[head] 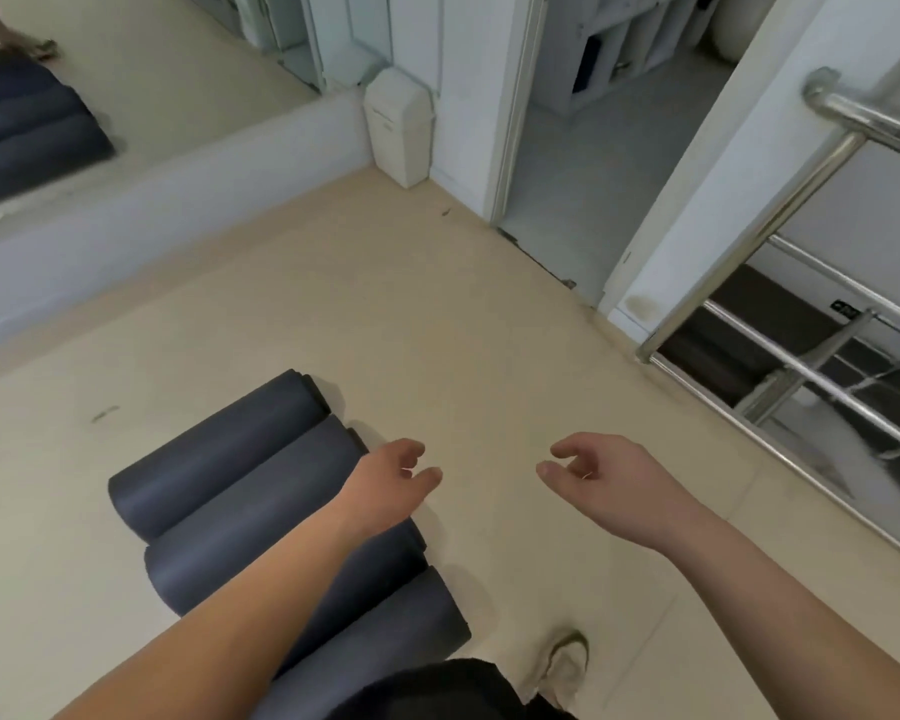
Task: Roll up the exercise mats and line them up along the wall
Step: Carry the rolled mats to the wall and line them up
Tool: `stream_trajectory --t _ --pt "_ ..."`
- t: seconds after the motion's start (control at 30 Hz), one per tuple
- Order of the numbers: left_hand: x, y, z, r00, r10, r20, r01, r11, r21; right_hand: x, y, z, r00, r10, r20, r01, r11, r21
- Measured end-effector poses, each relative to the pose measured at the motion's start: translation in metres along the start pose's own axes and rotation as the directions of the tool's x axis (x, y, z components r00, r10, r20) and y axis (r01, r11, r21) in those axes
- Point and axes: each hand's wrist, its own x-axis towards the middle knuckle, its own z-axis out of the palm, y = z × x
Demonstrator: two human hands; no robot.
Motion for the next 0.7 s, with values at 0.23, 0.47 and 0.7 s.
stream_trajectory --t 0.23,0.47,0.7 --pt "0.141 0.089 0.022 0.982 -0.119 -0.145 0.096 0.983 -0.159 0.185 0.019 -0.096 0.985 -0.144 0.100 0.153 0.984 -0.093" --pt "0.185 0.111 -0.033 0.895 -0.350 -0.276 0.252 0.908 -0.334 0.336 -0.072 -0.112 0.910 -0.241 0.338 0.304 0.942 -0.145" --pt "0.287 0.076 -0.141 0.768 -0.536 -0.352 0.298 0.784 -0.544 0.493 -0.199 -0.087 0.808 -0.310 0.501 0.444 0.879 -0.172"
